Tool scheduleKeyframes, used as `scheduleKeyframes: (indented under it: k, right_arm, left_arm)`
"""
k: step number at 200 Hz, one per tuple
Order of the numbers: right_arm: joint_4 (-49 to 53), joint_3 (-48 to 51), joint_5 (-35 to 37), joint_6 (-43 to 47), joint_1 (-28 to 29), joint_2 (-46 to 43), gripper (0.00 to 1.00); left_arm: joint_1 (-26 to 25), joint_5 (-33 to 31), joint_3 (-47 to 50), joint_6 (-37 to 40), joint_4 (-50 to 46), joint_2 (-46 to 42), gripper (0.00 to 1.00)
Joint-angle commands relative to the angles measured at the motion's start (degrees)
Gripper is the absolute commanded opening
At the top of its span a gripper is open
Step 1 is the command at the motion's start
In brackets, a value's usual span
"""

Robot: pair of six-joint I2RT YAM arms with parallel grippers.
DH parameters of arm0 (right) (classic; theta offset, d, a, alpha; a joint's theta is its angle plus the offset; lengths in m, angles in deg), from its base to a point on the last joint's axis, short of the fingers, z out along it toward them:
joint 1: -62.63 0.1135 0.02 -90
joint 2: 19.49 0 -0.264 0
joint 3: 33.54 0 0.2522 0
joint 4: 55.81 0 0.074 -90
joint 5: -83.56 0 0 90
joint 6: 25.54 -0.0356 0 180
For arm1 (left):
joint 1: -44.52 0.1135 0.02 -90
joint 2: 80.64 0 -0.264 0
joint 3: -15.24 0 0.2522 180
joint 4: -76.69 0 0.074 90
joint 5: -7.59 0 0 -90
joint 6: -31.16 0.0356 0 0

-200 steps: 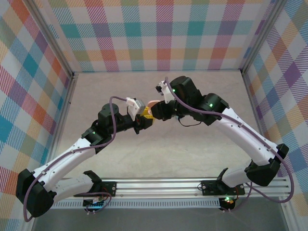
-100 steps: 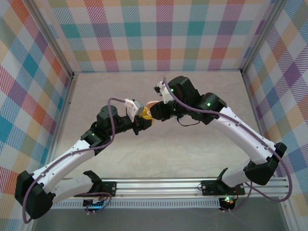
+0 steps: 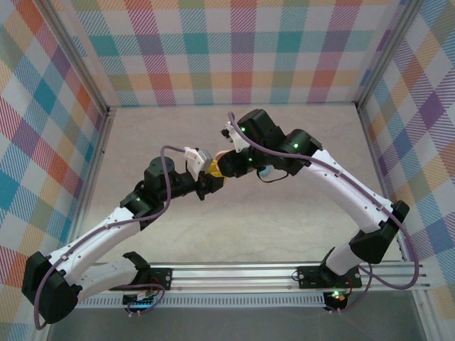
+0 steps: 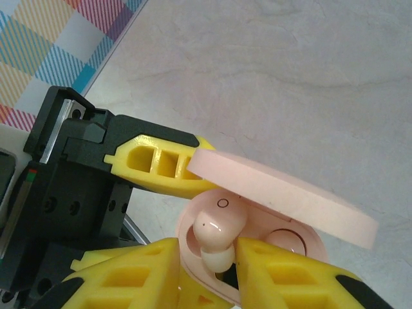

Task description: Insert the wireless bluetooth earbuds into the charging case

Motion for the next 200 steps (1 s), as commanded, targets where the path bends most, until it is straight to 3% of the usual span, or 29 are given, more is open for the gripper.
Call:
scheduleKeyframes:
  k: [1, 98, 125, 200]
  right_arm:
    - [2.15, -3.23, 1.59, 2.16, 0.03, 2.06, 0.3]
    - [4.01, -4.15, 1.71, -2.67, 0.03, 1.44, 0.27]
    - [4.56, -4.37, 3.81, -4.0, 0.03, 0.72, 0.35]
    - [2.97, -4.35, 5.0, -5.11, 0.03, -1.78, 0.35]
  left_arm:
    - [0.08, 1.98, -0.09, -0.25, 2.82, -1.38, 0.3]
    - [0.07, 1.14, -0.43, 0.76, 1.95, -1.1, 0.3]
    - [0.07, 1.32, -0.41, 0.73, 1.95, -1.11, 0.3]
    - [0.08, 1.32, -0.09, 0.63, 1.95, -1.62, 0.3]
